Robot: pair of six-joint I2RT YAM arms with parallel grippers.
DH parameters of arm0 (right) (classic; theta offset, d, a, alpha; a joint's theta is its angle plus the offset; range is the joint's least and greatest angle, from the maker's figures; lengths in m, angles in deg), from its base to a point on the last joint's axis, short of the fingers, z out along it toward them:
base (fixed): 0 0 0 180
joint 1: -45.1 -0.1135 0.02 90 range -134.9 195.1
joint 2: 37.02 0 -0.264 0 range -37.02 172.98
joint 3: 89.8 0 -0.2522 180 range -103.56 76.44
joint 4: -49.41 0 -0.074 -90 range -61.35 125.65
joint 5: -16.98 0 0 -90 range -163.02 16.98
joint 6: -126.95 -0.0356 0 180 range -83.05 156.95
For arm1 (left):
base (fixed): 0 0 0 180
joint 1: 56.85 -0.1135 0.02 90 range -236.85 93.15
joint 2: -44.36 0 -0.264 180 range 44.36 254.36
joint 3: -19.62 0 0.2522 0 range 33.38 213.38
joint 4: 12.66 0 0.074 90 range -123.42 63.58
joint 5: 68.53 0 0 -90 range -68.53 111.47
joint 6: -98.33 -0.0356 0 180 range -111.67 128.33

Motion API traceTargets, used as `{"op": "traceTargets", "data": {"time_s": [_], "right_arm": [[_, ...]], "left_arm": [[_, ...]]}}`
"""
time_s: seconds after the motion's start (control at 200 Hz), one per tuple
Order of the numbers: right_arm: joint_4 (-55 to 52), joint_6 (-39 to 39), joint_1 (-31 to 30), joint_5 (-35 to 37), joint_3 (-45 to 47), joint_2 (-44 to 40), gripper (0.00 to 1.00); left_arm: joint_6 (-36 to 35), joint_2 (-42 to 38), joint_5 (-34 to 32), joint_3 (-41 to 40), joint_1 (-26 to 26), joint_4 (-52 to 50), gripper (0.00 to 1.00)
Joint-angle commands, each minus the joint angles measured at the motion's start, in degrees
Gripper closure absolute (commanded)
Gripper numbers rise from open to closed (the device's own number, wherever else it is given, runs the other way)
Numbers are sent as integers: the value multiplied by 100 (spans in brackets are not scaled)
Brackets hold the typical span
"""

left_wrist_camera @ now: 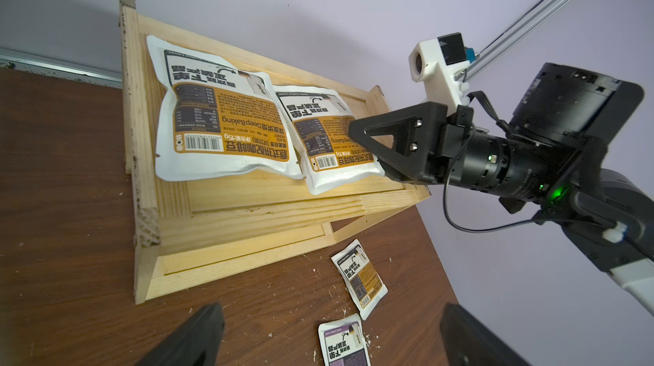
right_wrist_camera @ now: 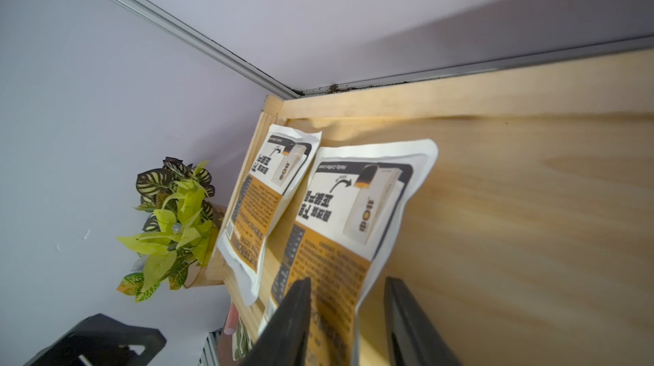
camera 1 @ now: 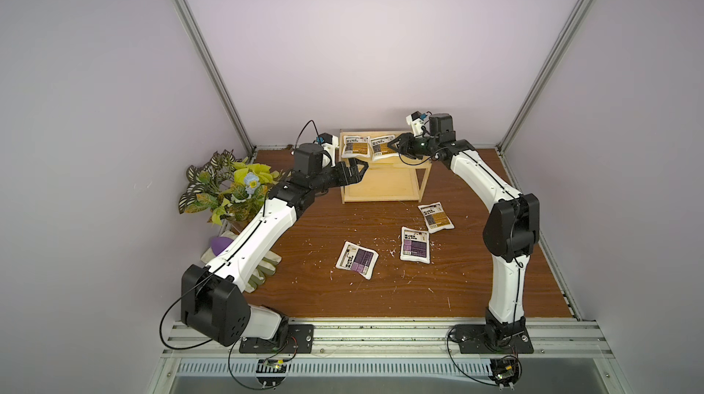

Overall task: Place the bagged coffee beans on the shelf by color
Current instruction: Place the bagged coffee beans on the shelf.

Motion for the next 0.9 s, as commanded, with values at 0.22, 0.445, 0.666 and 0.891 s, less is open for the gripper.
{"op": "traceTargets", "data": {"time_s": [0.22, 0.445, 0.666, 0.891], "right_arm": [[148, -30, 31, 147, 107, -388, 54], [505, -180, 31, 123, 618, -756, 51], [607, -276, 31, 63, 687, -918, 49], [647, -333, 31, 14, 696, -1016, 49]], "left_arm": [[-1, -169, 36, -51, -64, 209, 0], [17, -155, 45, -77, -62, 226, 1], [38, -161, 50, -86, -63, 240, 0], [79, -176, 60, -139, -62, 304, 0]]}}
